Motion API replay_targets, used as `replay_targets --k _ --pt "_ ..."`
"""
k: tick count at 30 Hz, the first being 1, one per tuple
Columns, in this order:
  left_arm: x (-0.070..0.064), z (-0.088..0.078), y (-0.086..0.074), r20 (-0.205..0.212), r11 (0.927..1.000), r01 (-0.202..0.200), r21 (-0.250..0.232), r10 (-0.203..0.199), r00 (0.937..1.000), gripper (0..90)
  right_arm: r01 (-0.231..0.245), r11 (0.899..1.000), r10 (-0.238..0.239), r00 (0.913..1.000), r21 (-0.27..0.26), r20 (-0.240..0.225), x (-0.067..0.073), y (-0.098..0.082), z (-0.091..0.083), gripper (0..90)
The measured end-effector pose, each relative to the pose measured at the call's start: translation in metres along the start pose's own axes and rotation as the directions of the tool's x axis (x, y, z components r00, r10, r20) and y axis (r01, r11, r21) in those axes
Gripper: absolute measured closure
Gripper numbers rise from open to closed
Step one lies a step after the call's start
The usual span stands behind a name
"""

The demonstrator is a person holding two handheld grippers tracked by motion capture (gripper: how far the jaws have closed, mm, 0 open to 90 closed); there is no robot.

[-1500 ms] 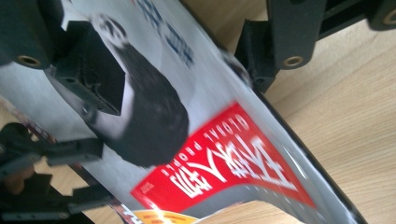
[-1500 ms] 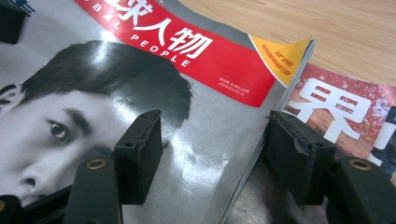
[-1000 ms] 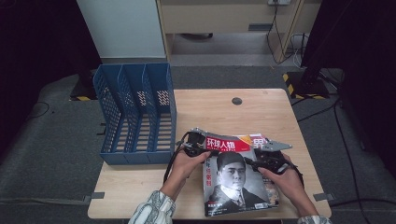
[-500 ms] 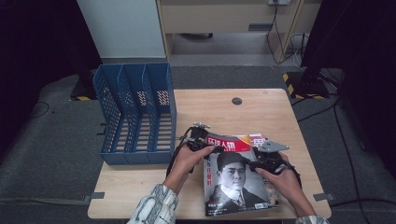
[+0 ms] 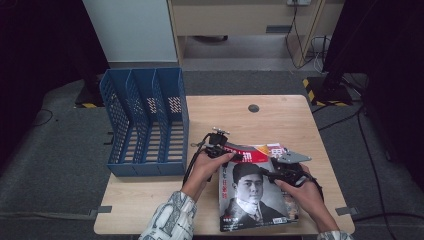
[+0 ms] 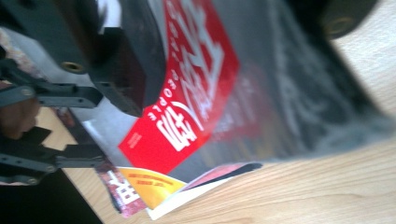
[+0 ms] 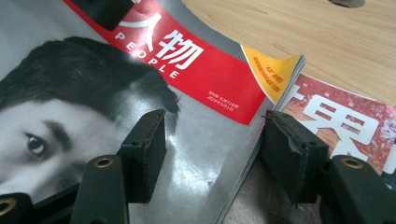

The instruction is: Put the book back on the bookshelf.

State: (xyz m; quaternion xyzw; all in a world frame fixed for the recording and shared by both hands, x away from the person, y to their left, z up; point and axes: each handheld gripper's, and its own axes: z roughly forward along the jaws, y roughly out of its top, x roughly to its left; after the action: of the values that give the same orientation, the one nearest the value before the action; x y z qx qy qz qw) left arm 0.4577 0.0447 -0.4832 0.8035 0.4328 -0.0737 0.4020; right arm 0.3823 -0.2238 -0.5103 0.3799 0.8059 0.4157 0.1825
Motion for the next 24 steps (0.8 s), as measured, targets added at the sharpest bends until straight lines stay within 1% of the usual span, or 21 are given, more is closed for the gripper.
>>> replay_targets --k 1,3,4,5,6,7,8,9,11,13,15,16,19,21,22,24 --pt "0.002 0.0 0.0 -0.016 1.0 -0.006 0.003 0.006 0.9998 68.8 -0.007 1.0 0.007 1.0 0.001 -0.003 0.0 -0.001 0.0 39.5" --pt "0.002 0.0 0.0 -0.021 1.0 0.006 -0.001 -0.006 0.9998 74.4 -0.011 1.0 0.011 0.9999 -0.002 -0.003 -0.001 0.0 0.0 39.1" --pt "0.002 0.0 0.0 -0.021 1.0 0.006 -0.001 -0.006 0.9998 76.6 -0.014 1.0 0.014 0.9999 -0.003 -0.006 -0.001 -0.001 0.001 38.1" --pt "0.001 -0.001 0.001 -0.013 0.9998 0.014 -0.011 -0.014 0.9998 78.4 -0.018 1.0 0.018 0.9998 0.0 -0.011 -0.002 -0.001 0.001 36.1" --pt "0.0 -0.002 0.001 -0.009 0.9997 0.015 -0.017 -0.015 0.9998 79.1 -0.026 1.0 0.027 0.9995 0.007 -0.02 -0.003 -0.001 0.0 34.0" --pt "-0.001 -0.003 0.001 -0.007 0.9997 0.014 -0.022 -0.014 0.9999 79.7 -0.049 0.999 0.049 0.9983 0.001 -0.031 -0.004 -0.002 0.0 31.4" --pt "-0.001 -0.003 0.001 -0.007 0.9997 0.014 -0.022 -0.014 0.9999 80.1 -0.061 0.998 0.061 0.9976 0.002 -0.034 -0.005 -0.002 -0.001 29.1" --pt "-0.003 -0.004 0.002 -0.006 0.9996 0.006 -0.028 -0.006 1.0 80.2 -0.083 0.997 0.082 0.9961 -0.004 -0.033 -0.005 -0.003 -0.002 26.4" --pt "-0.004 -0.005 0.002 -0.007 0.9996 0.001 -0.03 -0.001 1.0 80.3 -0.106 0.994 0.106 0.994 -0.005 -0.027 -0.008 -0.005 -0.006 25.5" --pt "-0.003 -0.004 0.002 -0.01 0.9996 0.001 -0.027 -0.001 1.0 80.3 -0.121 0.993 0.12 0.9925 -0.013 -0.019 -0.01 -0.007 -0.009 28.1" --pt "-0.004 -0.005 0.002 -0.012 0.9996 -0.004 -0.029 0.003 0.9999 80.4 -0.111 0.994 0.11 0.9937 -0.008 -0.021 -0.011 -0.007 -0.01 30.9" --pt "-0.004 -0.006 0.002 -0.01 0.9995 -0.004 -0.033 0.004 0.9999 80.4 -0.113 0.994 0.113 0.9933 -0.004 -0.022 -0.01 -0.007 -0.01 31.2" --pt "-0.006 -0.007 0.002 -0.01 0.9991 -0.011 -0.042 0.011 0.9999 80.9 -0.099 0.995 0.099 0.9948 -0.002 -0.021 -0.009 -0.007 -0.01 31.0" --pt "-0.008 -0.008 0.003 -0.01 0.999 -0.016 -0.041 0.016 0.9998 81.0 -0.11 0.994 0.11 0.9938 0.002 -0.017 -0.008 -0.007 -0.011 30.8" --pt "-0.008 -0.009 0.004 -0.009 0.9989 -0.02 -0.042 0.02 0.9998 81.2 -0.105 0.994 0.105 0.9944 -0.001 -0.015 -0.009 -0.007 -0.011 30.9" --pt "-0.01 -0.01 0.006 -0.011 0.9985 -0.029 -0.046 0.028 0.9995 81.6 -0.114 0.994 0.114 0.9935 -0.005 -0.01 -0.012 -0.007 -0.013 30.9"
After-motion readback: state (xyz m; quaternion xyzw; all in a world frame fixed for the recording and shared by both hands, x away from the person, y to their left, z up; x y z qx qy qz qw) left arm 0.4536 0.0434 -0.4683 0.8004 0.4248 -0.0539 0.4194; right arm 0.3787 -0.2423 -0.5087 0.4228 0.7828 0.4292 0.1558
